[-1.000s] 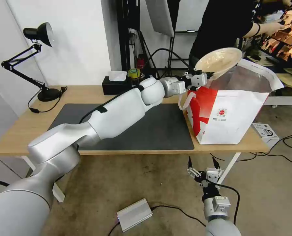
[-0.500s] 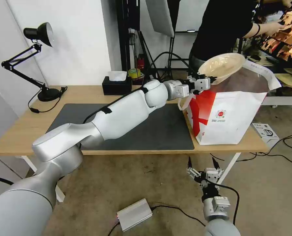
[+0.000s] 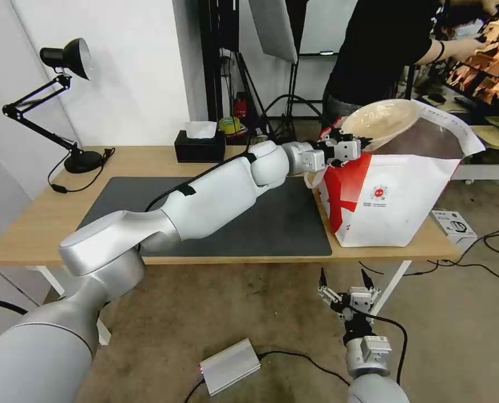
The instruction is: Pick up the trash from the table and place it into the takeout bag.
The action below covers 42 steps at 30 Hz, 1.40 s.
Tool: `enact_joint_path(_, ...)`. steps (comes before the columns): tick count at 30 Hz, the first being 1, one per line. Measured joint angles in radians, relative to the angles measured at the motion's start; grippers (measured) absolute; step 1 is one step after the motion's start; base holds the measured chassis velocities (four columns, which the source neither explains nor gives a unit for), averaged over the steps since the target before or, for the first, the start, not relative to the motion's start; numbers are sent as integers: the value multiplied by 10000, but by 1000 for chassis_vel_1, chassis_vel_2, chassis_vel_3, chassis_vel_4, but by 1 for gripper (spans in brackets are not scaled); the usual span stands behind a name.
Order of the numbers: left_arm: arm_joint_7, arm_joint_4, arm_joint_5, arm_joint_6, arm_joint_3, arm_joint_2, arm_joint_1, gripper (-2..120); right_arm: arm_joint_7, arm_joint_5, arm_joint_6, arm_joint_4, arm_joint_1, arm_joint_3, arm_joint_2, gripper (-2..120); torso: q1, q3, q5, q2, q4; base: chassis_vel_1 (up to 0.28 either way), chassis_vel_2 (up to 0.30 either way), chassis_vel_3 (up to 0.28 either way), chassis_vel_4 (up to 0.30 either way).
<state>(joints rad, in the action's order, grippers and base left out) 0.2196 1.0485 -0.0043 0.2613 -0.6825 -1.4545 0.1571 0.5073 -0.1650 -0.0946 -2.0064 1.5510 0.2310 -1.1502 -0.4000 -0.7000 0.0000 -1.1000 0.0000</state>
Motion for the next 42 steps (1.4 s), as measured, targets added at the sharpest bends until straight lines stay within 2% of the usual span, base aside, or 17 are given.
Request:
enact_joint_path(9, -21, 196, -21, -8, -58, 74, 15, 3, -1, 36, -1, 11, -17, -25, -40, 100, 0, 0, 0, 0, 0, 0, 0, 0, 0)
enact_joint_path(12, -57, 245, -50, -22, -92, 71, 53, 16, -1, 44, -2, 2, -17, -25, -40, 100, 0, -1, 0, 0, 0, 0, 0, 0, 0)
enact_joint_path(13, -57, 245, -50, -22, -92, 71, 53, 16, -1, 44, -2, 2, -17, -25, -40, 100, 0, -1, 0, 0, 0, 0, 0, 0, 0)
enact_joint_path(17, -68, 276, -117, -42, -161, 53, 114, 34, -1, 49, -1, -42, -11, -24, -40, 100, 0, 0, 0, 0, 0, 0, 0, 0, 0)
enact_joint_path(18, -68, 276, -117, -42, -161, 53, 114, 34, -1, 49, -1, -42, -11, -24, -40, 100, 0, 0, 0, 0, 0, 0, 0, 0, 0)
enact_joint_path(22, -77, 313, -261, -59, -245, 57, 154, 53, 0, 58, -2, -81, 13, -23, -53, 100, 0, 0, 0, 0, 0, 0, 0, 0, 0)
enact_joint_path(24, -79, 315, -270, -63, -250, 57, 160, 56, 0, 59, -2, -86, 15, -22, -53, 100, 1, 0, 0, 0, 0, 0, 0, 0, 0)
enact_joint_path(28, -93, 317, -306, -70, -251, 48, 205, 74, 0, 63, -1, -111, 16, -16, -55, 100, 0, 0, 0, 0, 0, 0, 0, 0, 0)
enact_joint_path(29, -93, 317, -306, -70, -251, 48, 205, 74, 0, 63, -1, -111, 16, -16, -55, 100, 0, 0, 0, 0, 0, 0, 0, 0, 0)
enact_joint_path(32, -97, 318, -328, -73, -253, 49, 222, 89, 1, 64, -1, -126, 11, -13, -58, 100, 0, 0, 0, 0, 0, 0, 0, 0, 0)
enact_joint_path(36, -100, 327, -454, -76, -235, 48, 237, 99, 3, 64, -2, -128, 5, -4, -58, 100, 0, 0, 0, 0, 0, 0, 0, 0, 0)
enact_joint_path(42, -118, 478, -730, -105, -177, 96, 282, 100, 5, 64, 1, -127, -19, -1, -61, 100, 0, 0, 0, 0, 0, 0, 0, 0, 0)
